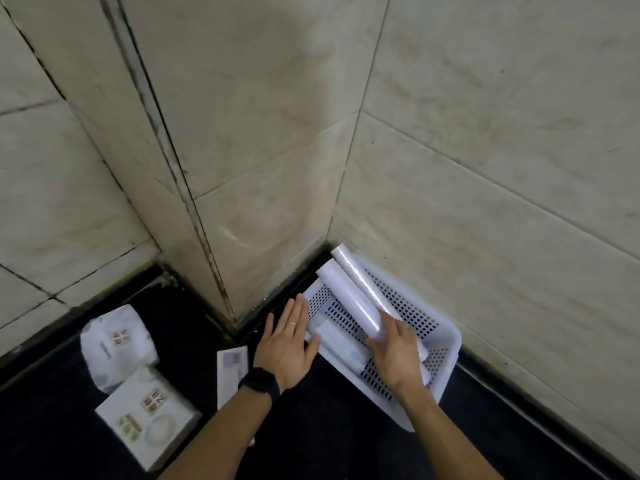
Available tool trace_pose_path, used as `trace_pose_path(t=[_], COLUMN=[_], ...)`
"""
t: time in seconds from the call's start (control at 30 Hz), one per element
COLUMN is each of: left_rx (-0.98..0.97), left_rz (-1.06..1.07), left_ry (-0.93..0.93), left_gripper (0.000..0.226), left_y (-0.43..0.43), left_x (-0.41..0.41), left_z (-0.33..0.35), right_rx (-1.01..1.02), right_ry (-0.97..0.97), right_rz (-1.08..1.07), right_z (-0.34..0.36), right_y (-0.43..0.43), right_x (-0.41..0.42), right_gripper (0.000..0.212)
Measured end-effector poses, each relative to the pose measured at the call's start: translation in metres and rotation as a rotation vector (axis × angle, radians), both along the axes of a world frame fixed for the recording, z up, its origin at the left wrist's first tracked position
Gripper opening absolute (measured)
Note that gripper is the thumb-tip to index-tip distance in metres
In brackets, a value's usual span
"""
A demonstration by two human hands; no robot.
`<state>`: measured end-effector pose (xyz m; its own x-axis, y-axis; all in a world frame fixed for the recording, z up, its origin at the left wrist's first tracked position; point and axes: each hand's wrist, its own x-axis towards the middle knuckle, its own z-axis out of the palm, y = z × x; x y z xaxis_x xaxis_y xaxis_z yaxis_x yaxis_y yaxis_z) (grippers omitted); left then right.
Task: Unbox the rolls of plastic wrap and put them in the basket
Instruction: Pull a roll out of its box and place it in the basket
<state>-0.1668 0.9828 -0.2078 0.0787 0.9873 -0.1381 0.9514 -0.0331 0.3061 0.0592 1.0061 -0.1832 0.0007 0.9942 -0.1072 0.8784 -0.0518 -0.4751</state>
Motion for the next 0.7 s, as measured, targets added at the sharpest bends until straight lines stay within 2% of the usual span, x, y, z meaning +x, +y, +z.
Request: trace_pose_path(t=[0.27, 0.5, 0.6, 0.7], left_rx=[0.036, 0.034, 0.022, 0.003], left_rz=[-0.003, 0.012, 0.003, 0.030], left_ry=[-0.043, -0.058, -0.058, -0.081], left_gripper=[0.071, 0.071, 0.070, 0.065], left_y=[-0.002, -0.004, -0.003, -0.005], left_x=[0.000, 0.000, 0.000, -0.001], left_z=[-0.001, -0.002, 0.001, 0.007], right_rx=[0.118, -0.087, -0.173, -0.158], right_ry=[-0.162, -0.131, -0.100, -0.110], right_rz=[-0.012, 0.018, 0.007, 0.020], right_z=[-0.017, -0.016, -0.009, 0.002], right_y=[0.019, 0.015, 0.013, -0.004], right_x=[0.003, 0.023, 0.030, 0.024], right_gripper=[0.062, 0.083, 0.082, 0.076])
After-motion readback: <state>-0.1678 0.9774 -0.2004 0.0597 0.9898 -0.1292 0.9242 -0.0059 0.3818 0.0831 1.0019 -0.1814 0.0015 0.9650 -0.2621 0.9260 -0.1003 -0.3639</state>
